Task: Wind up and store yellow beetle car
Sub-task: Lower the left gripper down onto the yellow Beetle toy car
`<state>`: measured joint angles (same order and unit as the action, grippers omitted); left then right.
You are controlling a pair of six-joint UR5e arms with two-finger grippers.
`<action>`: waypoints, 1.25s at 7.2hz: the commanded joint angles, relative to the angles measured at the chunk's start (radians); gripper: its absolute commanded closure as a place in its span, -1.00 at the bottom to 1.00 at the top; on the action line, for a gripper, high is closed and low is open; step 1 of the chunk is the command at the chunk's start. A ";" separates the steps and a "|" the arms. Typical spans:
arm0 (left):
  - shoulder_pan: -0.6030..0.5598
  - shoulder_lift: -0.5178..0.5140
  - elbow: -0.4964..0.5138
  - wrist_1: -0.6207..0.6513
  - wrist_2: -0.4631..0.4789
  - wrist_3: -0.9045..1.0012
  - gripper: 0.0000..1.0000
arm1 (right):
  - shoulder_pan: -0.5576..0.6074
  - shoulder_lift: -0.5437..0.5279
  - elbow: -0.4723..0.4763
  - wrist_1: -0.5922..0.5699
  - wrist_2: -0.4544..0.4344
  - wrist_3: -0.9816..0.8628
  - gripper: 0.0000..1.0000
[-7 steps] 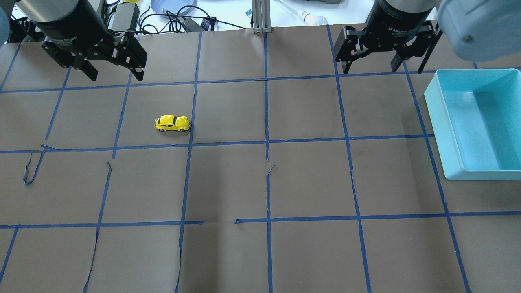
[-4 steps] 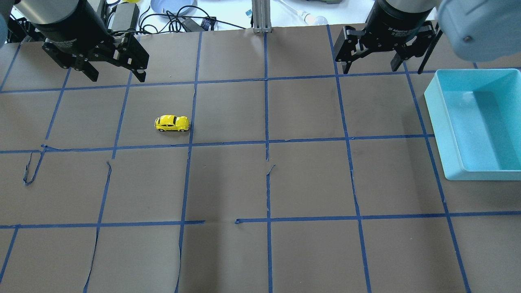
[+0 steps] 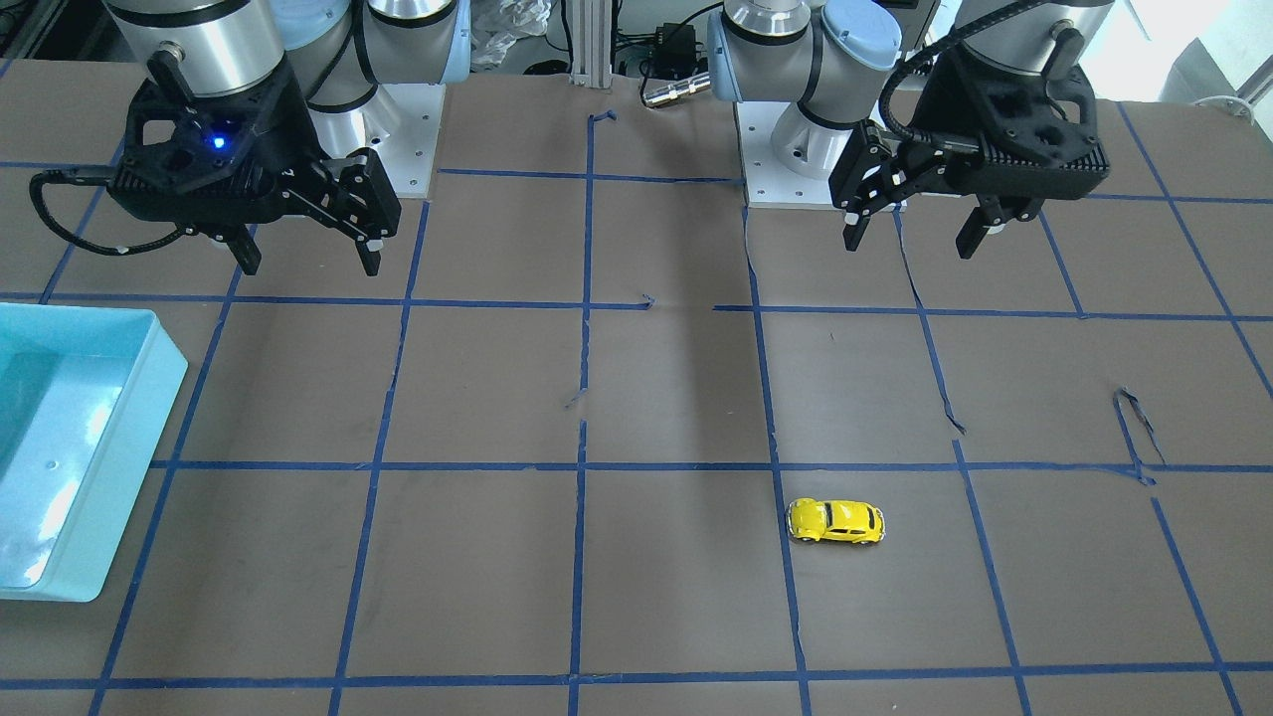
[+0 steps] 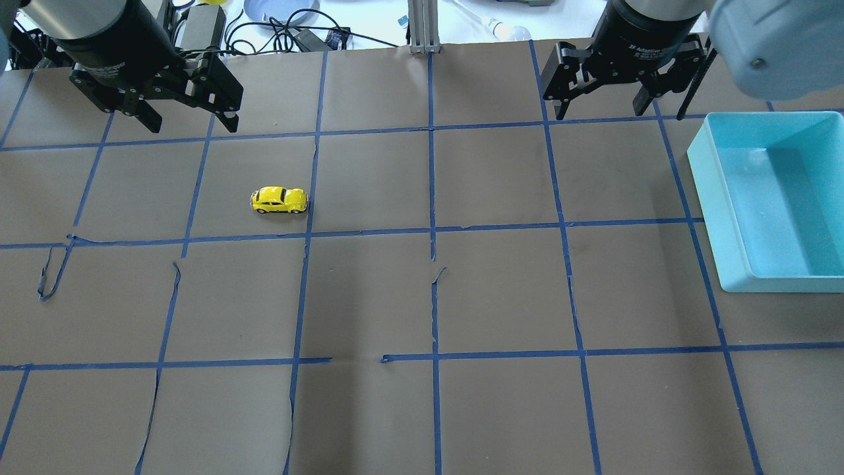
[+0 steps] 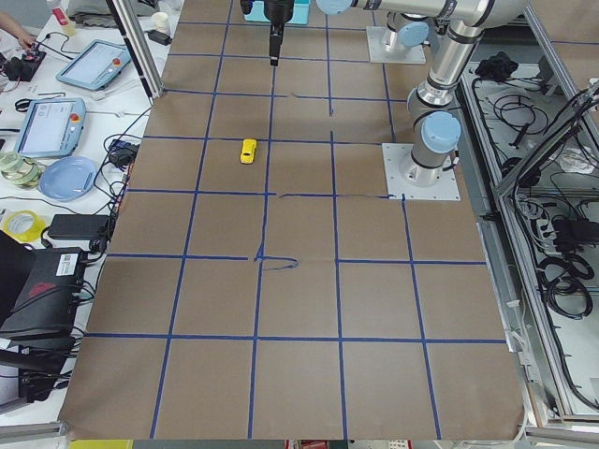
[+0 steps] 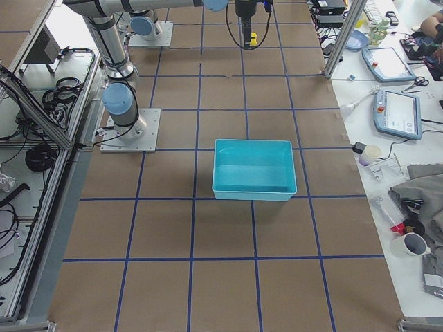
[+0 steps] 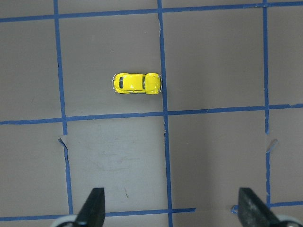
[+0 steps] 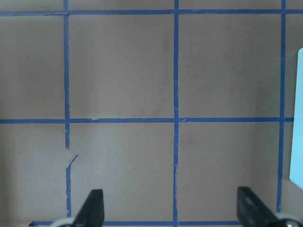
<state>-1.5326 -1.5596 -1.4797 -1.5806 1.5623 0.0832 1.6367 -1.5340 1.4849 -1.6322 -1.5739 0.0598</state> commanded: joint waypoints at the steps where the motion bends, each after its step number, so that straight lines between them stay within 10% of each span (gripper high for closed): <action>1: 0.005 -0.008 -0.002 0.001 0.007 0.024 -1.00 | 0.000 0.000 0.000 0.000 0.000 0.000 -1.00; 9: 0.040 -0.295 -0.177 0.324 -0.057 0.868 -1.00 | 0.000 0.000 0.002 0.000 0.000 -0.002 -1.00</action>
<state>-1.5002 -1.7967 -1.6542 -1.2805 1.5048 0.8068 1.6367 -1.5329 1.4864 -1.6321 -1.5739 0.0583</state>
